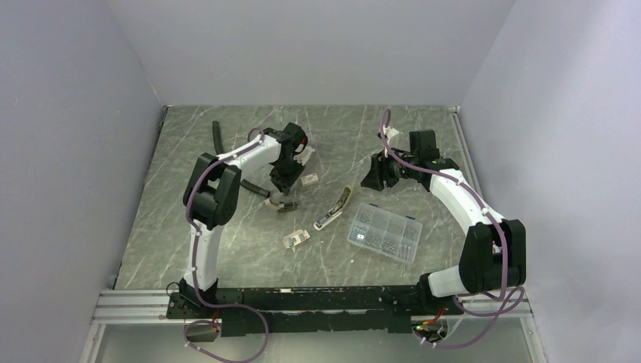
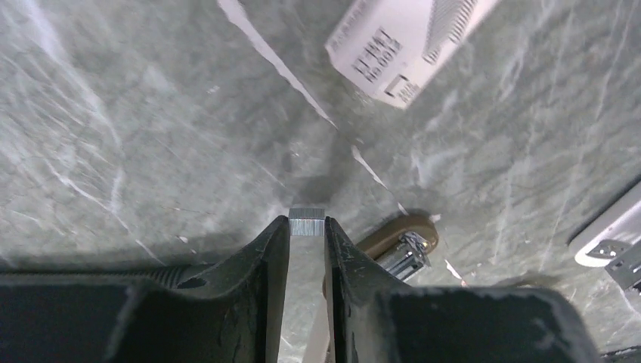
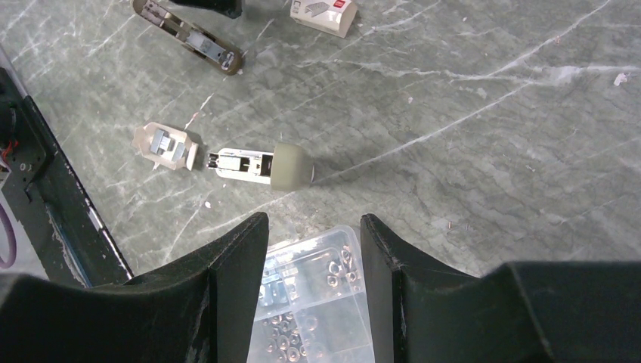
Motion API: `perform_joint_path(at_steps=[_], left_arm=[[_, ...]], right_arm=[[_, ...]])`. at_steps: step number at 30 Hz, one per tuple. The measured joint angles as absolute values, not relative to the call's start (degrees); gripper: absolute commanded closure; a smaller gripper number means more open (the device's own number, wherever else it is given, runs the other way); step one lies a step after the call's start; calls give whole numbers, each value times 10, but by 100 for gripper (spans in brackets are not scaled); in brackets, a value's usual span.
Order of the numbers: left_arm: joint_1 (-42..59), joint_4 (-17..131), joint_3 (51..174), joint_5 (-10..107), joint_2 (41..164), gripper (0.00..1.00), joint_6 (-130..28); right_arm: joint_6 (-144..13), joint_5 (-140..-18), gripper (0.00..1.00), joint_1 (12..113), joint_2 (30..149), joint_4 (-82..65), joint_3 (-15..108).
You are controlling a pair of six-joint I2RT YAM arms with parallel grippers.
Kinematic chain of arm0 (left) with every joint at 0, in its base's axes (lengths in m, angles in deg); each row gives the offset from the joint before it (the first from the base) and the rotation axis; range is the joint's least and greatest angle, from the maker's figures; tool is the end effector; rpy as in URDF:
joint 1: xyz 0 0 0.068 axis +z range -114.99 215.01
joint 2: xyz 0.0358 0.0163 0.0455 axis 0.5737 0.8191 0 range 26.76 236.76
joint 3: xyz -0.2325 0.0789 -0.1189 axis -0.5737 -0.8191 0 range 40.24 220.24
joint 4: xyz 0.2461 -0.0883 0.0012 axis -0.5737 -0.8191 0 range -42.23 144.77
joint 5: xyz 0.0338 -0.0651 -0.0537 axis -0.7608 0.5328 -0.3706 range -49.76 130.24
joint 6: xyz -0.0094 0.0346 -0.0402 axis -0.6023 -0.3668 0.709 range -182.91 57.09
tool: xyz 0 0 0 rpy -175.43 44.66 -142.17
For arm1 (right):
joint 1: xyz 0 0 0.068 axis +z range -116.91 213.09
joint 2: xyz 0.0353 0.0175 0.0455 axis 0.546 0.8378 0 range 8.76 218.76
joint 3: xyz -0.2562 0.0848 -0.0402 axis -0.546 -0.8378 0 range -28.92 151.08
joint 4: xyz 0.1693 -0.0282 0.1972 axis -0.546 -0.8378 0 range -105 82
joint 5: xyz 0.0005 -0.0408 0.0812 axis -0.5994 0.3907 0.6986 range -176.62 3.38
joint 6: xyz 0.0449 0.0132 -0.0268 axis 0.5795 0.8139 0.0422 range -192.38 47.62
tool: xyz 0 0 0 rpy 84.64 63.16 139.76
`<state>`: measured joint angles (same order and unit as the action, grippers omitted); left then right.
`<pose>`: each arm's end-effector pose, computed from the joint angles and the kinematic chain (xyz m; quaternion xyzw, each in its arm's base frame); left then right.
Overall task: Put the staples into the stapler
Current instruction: Place the staple at the center of the board, then pick up the staple from the center of the board.
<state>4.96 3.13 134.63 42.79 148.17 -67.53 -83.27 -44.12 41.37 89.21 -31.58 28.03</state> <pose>0.3667 -0.2139 0.1736 0.2985 0.9490 -0.0433 0.0915 0.2865 0.0660 0.2578 -0.2752 0.8332 0.3294 0.3487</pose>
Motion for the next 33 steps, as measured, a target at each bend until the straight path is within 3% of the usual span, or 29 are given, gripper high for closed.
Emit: perform_joint_path(at_steps=[10,17,22,33], left_arm=[[63,33,1391,442,1520,64,-653],[71,33,1402,456,1526,48,-648],[84,48,1390,481,1516,45,-673],[102,80,1306,589,1395,46,-1033]], right_arm=[[-833,-441,48,414,892,-319,280],[-833,-441,48,414,892,-320,280],[-833,-441,48,414,892,-320,281],[-833,-441,48,414,892,-320,284]])
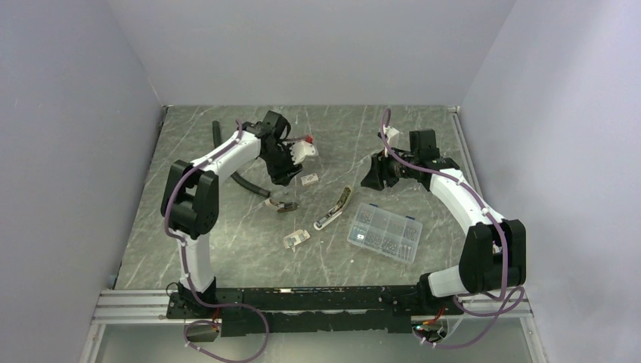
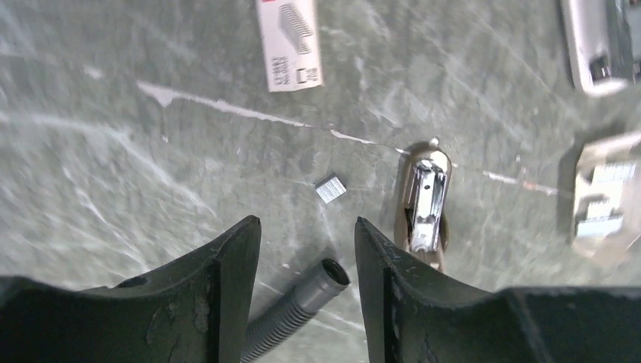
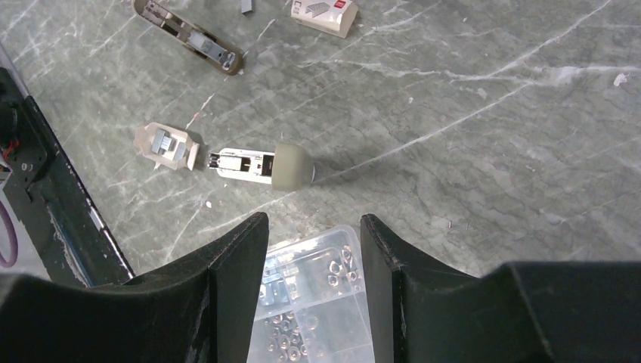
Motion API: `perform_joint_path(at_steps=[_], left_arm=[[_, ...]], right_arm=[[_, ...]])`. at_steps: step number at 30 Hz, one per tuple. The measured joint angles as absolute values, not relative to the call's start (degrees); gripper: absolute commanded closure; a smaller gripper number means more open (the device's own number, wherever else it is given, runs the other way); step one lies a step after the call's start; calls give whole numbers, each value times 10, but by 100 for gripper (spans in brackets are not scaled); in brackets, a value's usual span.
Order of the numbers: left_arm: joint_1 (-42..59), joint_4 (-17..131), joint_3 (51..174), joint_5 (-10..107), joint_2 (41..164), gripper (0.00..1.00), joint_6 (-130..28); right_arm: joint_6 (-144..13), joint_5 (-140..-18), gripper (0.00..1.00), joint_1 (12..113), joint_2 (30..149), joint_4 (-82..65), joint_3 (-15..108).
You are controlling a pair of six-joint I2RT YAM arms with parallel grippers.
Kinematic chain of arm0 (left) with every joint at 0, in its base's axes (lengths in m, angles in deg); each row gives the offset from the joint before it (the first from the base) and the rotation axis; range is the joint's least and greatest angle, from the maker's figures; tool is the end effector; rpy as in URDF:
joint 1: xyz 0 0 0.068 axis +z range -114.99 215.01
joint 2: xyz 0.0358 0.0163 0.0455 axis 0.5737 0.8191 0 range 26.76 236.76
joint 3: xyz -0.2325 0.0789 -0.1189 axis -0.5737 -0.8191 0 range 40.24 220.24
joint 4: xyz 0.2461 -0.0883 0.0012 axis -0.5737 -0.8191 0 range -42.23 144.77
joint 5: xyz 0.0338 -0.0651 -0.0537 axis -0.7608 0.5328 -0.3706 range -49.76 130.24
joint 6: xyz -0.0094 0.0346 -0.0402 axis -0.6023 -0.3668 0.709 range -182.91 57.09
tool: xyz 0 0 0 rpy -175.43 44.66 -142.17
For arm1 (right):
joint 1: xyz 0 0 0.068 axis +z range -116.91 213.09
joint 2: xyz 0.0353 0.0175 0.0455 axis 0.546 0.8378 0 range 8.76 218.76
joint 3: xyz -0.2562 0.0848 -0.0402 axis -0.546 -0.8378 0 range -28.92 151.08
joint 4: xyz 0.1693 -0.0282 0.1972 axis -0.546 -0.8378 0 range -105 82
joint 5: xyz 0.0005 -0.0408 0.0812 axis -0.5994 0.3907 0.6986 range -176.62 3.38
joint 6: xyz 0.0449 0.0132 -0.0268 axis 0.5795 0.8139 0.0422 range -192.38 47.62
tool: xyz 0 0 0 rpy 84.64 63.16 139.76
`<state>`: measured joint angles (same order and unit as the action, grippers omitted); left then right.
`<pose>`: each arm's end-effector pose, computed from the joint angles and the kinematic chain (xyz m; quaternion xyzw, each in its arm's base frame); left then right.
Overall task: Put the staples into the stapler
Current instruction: Pick up the staple from the center of the board.
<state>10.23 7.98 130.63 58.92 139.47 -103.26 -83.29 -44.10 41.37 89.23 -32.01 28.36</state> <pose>0.3672 -0.1820 0.2189 0.5471 0.8020 -0.1339 0.1989 0.2867 0.0661 0.2590 -0.2751 0.8335 0.3297 0.3478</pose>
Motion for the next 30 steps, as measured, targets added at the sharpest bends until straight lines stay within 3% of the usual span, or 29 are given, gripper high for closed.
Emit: perform_joint_path(at_steps=[11,30], left_arm=[[105,-13,1320,663,1435,51,-1405],[105,-19,1314,652,1466,57,-1551]], right_arm=[[-833,-441,48,414,892,-320,284],[-833,-441,48,414,893,-322,286]])
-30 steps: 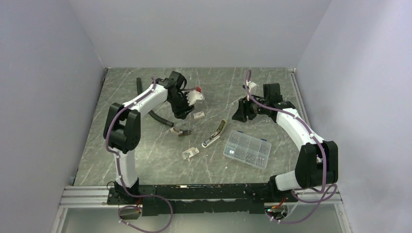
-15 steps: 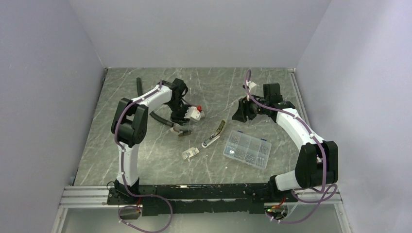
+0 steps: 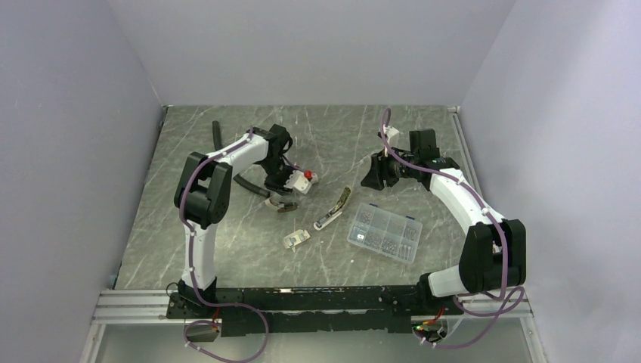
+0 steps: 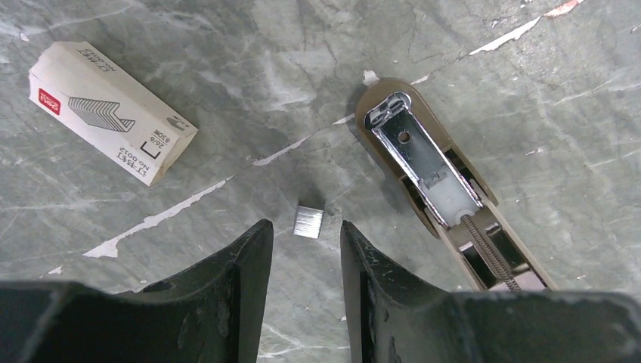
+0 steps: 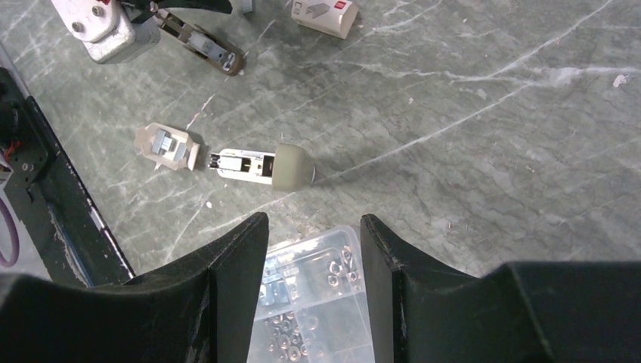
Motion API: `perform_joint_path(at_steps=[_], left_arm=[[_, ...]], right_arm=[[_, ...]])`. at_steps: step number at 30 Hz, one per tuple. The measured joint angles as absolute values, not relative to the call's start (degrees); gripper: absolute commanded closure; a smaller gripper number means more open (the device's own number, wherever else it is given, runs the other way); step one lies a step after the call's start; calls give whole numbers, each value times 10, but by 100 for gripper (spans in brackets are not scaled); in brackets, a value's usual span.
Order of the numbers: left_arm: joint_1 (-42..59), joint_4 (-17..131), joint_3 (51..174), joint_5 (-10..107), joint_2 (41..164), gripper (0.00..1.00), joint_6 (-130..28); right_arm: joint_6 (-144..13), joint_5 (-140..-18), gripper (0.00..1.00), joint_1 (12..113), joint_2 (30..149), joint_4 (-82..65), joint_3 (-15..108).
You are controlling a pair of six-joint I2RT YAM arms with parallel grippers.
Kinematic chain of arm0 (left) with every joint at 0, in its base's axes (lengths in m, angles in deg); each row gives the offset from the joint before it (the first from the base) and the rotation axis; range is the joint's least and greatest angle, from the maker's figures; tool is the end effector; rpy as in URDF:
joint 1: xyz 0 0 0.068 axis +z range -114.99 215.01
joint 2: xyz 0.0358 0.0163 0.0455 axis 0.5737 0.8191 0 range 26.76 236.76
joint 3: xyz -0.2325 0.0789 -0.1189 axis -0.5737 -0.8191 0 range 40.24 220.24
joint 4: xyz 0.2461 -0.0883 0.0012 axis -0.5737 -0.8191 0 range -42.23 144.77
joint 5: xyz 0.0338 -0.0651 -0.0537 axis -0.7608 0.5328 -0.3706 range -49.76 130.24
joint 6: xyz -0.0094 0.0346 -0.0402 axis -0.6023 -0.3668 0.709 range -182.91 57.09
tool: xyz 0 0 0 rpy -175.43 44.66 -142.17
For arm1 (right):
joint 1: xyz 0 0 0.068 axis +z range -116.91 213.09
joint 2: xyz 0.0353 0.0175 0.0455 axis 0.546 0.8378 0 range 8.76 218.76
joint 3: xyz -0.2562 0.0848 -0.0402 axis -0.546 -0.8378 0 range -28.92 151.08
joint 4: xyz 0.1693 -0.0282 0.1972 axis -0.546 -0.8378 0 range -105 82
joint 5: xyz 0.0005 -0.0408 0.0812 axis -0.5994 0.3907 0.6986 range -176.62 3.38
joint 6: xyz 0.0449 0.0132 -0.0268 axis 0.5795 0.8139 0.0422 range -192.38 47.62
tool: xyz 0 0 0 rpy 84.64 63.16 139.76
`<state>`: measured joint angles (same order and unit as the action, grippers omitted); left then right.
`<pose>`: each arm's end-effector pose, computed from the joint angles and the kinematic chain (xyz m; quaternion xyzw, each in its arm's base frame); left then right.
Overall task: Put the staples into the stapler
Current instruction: Pick up the staple from the center of the board.
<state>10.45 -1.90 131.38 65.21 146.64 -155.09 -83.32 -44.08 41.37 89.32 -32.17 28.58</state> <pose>0.3609 -0.1813 0.1713 0.8352 0.5043 -0.1577 0.1527 0.2871 0.0661 0.2596 -0.2753 0.8334 0.3298 0.3477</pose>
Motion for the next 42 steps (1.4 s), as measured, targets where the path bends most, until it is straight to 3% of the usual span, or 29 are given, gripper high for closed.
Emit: perform_joint_path(at_steps=[4,14,25,42], left_arm=[[105,-19,1312,647,1466,62,-1562],[101,-23,1314,638,1476,64,-1583],[97,-36,1315,630,1478,82,-1592],[98,54,1263,660,1438,83,-1463]], right_arm=[[-833,-441,48,414,893,-322,286],[-833,-436,48,414,893,-322,286],[-833,-428,48,414,893,-322,286],[-807,-425,49,414,890,-319,288]])
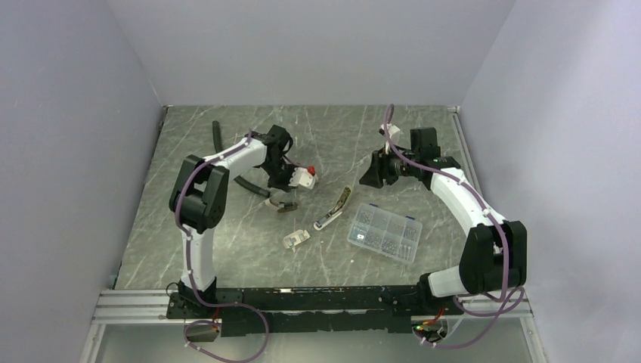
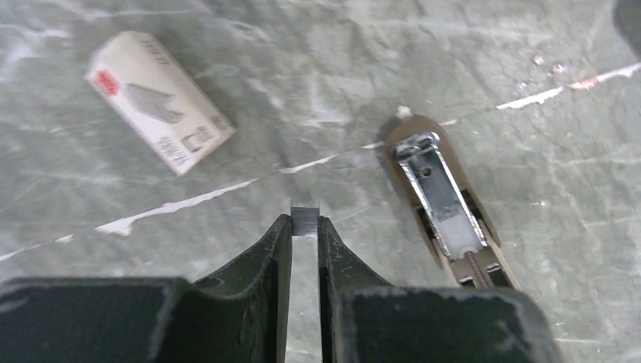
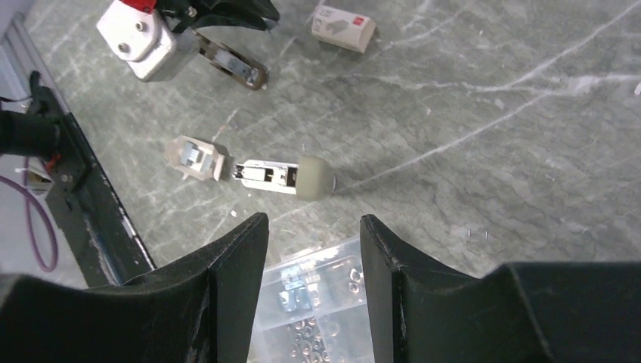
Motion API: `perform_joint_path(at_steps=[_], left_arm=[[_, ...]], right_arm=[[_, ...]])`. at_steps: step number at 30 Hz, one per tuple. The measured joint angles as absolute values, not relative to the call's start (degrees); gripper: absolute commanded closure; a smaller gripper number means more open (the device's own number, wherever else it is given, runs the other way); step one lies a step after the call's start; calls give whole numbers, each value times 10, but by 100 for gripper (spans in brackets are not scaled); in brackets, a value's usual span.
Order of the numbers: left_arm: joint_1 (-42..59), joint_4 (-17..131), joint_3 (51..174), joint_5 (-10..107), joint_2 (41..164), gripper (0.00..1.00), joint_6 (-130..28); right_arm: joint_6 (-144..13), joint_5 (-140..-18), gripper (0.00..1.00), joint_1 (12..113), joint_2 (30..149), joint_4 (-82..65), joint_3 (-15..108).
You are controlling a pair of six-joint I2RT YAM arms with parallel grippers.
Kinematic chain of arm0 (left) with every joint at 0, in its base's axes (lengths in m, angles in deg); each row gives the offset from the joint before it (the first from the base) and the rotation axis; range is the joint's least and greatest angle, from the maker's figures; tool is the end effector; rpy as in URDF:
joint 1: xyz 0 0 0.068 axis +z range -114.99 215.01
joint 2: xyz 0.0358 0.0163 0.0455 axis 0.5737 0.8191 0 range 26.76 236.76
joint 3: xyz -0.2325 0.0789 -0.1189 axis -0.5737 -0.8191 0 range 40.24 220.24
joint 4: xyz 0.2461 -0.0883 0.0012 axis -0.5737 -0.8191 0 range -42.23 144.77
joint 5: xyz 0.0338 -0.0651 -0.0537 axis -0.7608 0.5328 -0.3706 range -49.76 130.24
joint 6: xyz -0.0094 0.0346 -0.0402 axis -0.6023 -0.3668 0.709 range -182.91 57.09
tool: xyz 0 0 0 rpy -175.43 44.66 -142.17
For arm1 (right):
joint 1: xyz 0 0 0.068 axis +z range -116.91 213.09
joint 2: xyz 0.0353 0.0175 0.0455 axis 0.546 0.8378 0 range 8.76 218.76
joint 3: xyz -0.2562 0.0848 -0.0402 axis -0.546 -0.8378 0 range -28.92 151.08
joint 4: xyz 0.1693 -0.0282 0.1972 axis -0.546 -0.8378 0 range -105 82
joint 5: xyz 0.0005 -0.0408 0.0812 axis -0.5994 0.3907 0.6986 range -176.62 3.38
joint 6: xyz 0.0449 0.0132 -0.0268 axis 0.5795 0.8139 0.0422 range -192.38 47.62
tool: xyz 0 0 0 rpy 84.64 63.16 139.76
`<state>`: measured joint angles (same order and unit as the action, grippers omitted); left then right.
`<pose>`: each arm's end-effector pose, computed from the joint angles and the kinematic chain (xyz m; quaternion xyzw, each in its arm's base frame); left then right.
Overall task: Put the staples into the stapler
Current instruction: Pick up the staple from the center of the board.
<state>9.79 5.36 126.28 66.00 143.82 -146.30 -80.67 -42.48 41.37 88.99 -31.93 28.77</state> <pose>0.3540 -0.1837 0.1692 0.7998 0.5517 -0.1546 0.1791 0.2864 0.0668 0.2630 -0.2619 0.8316 0.3489 0.3438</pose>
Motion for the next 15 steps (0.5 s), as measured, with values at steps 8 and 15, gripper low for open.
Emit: perform_joint_path(at_steps=[8,15], left_arm=[[93,119,1263,672,1359,82,-1327],[57,134,1263,666,1285,82,-1205]], right_arm=[[-726,-405,52,426,899,-290,361],[-601,-395,56,483,954,-213,390]])
